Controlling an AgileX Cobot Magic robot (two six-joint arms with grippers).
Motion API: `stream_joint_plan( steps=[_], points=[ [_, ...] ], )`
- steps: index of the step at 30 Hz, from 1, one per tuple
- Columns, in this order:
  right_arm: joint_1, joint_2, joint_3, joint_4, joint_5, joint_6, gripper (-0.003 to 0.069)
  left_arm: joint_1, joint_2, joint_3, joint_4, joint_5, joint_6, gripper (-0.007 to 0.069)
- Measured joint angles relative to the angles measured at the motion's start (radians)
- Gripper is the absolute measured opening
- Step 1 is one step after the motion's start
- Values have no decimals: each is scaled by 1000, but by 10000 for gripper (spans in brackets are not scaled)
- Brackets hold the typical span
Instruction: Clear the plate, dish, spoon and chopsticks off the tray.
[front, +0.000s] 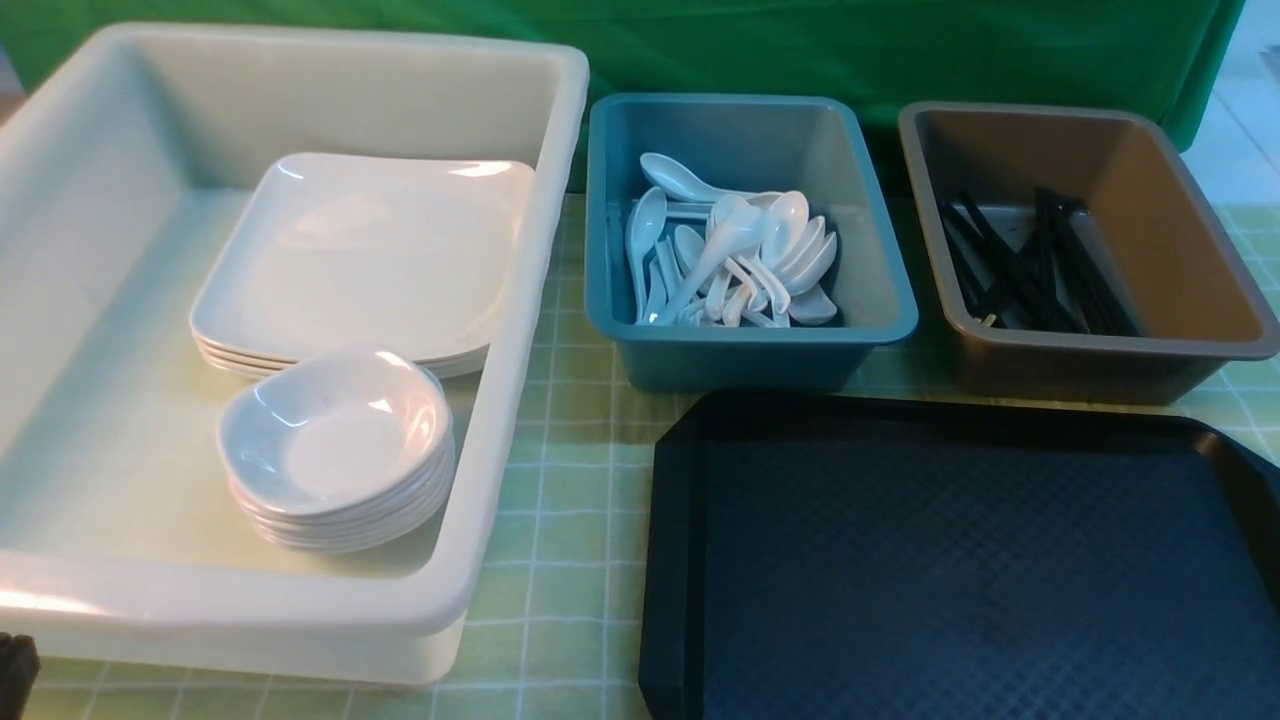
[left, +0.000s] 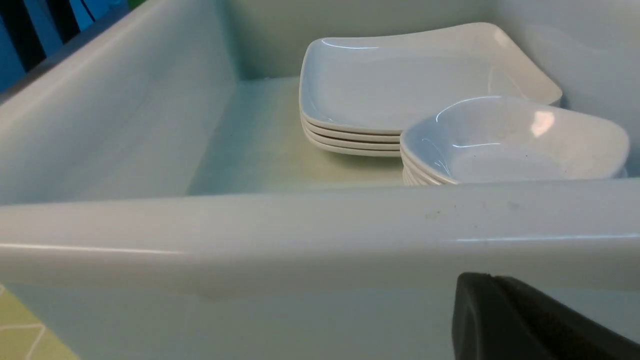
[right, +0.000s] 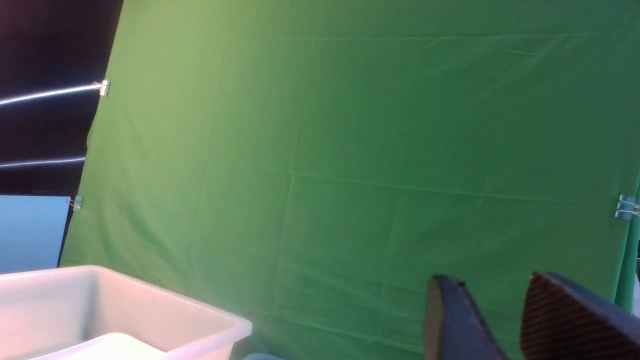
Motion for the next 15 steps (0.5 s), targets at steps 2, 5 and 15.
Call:
stream_joint_plan(
  steps=[2, 5, 15],
  points=[
    [0, 0, 0, 0, 0, 0, 216, 0, 0, 0, 0, -1, 0, -14],
    [0, 0, 0, 0, 0, 0, 227, 0, 0, 0, 1, -1, 0, -13],
    [0, 0, 0, 0, 0, 0, 235, 0, 0, 0, 2, -1, 0, -13]
  ],
)
